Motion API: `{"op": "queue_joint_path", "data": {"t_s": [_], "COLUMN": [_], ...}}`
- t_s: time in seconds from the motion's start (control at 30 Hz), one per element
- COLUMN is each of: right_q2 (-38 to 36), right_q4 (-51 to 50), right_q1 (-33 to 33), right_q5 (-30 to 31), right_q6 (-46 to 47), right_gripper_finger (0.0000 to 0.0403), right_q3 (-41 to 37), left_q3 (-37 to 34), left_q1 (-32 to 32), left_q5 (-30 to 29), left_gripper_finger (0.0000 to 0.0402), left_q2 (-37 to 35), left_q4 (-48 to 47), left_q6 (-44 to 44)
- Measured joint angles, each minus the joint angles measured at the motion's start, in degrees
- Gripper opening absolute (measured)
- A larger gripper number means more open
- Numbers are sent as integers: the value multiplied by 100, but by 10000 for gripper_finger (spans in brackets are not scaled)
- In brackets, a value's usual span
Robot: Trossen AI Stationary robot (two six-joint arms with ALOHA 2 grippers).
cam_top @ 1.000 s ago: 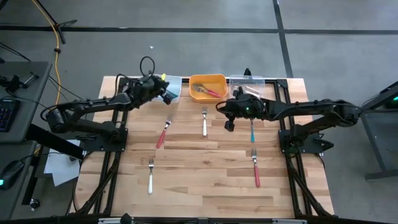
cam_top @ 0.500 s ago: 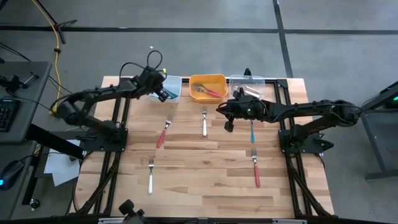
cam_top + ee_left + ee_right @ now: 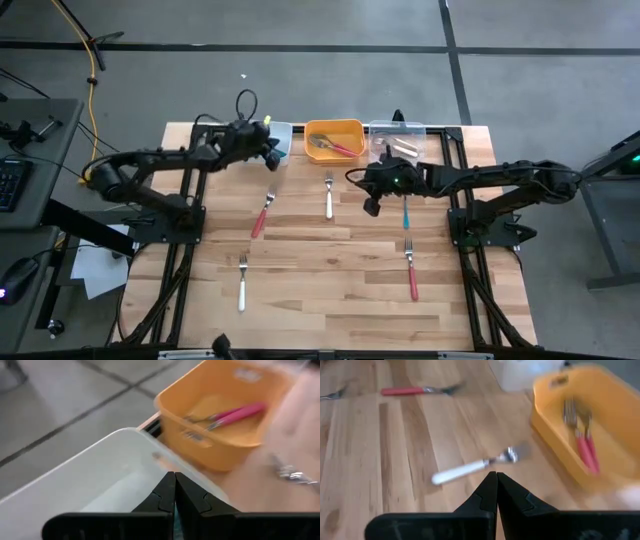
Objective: Sort silverware by color (type)
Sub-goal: Put the bottom pink fork into the yellow bin
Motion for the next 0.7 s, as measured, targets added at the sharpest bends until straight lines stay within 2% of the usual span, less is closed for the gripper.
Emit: {"op": "queue_joint_path", "data": {"t_s": [0.2, 0.37, 0.57, 0.7], "right_q2": [-118, -163, -164, -162], "right_q4": [-932, -1743, -2489, -3595], "right_q1": [535, 1028, 1499, 1703], "right_q5": [625, 897, 816, 417], "right_q6": [1151, 2392, 3773, 4625], "right_gripper_finger": [2, 2, 2, 8], "right_q3": [0, 0, 19, 351], "left_q3": [-966, -1473, -1655, -1655], "left_q1": [-666, -1139, -1456, -1541], "left_q5": [7, 8, 9, 10], "left_gripper_finger": [0, 0, 0, 0], "left_q2": [-401, -382, -382, -349], "left_q4": [1958, 3571, 4010, 3995], "left_q6": [-431, -637, -357, -353]}}
